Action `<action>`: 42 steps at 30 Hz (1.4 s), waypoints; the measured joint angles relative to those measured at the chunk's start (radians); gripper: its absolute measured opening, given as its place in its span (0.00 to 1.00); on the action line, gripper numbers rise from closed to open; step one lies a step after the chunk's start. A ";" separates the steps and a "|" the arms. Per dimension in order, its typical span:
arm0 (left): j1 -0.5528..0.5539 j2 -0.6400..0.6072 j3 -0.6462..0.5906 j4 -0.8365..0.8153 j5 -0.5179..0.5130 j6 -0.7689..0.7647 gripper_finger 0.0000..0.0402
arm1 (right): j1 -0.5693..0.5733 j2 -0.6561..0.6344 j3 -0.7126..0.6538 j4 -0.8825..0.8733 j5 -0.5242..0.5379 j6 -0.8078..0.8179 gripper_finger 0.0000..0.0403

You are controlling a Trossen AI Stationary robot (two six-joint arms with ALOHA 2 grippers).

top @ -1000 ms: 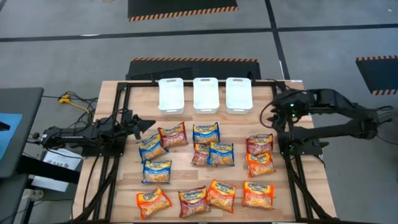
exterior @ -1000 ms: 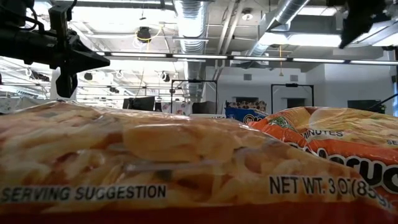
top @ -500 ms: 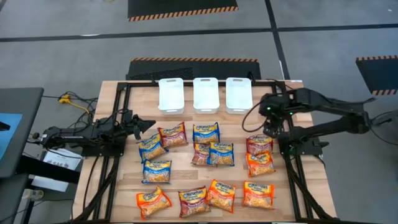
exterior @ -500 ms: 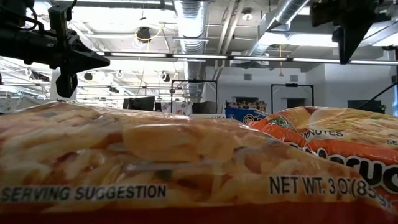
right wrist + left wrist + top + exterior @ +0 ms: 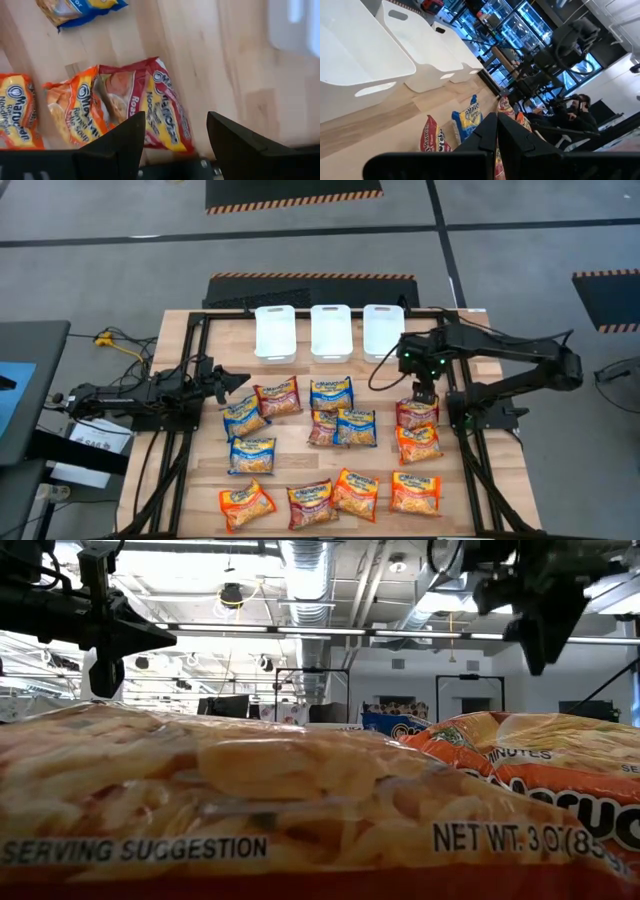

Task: Sort Maruchan noodles
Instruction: Put the right red noodle soup pack into the right white bin

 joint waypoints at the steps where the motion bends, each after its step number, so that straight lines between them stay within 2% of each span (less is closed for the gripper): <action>1: 0.000 0.000 0.000 -0.002 0.000 0.000 0.00 | -0.006 -0.002 -0.025 0.015 -0.003 -0.005 0.60; 9: 0.000 0.000 0.000 -0.030 0.000 -0.017 0.00 | -0.044 -0.004 -0.139 0.059 -0.008 -0.043 0.60; 18: 0.000 0.000 0.000 -0.053 0.000 -0.019 0.00 | -0.090 -0.003 -0.266 0.191 -0.063 -0.050 0.60; 27: 0.000 0.000 0.000 -0.052 -0.001 -0.019 0.00 | -0.091 0.001 -0.264 0.194 -0.070 -0.049 0.60; 42: 0.000 0.000 0.000 -0.051 -0.001 -0.020 0.00 | -0.090 0.140 -0.266 0.195 -0.022 -0.030 0.60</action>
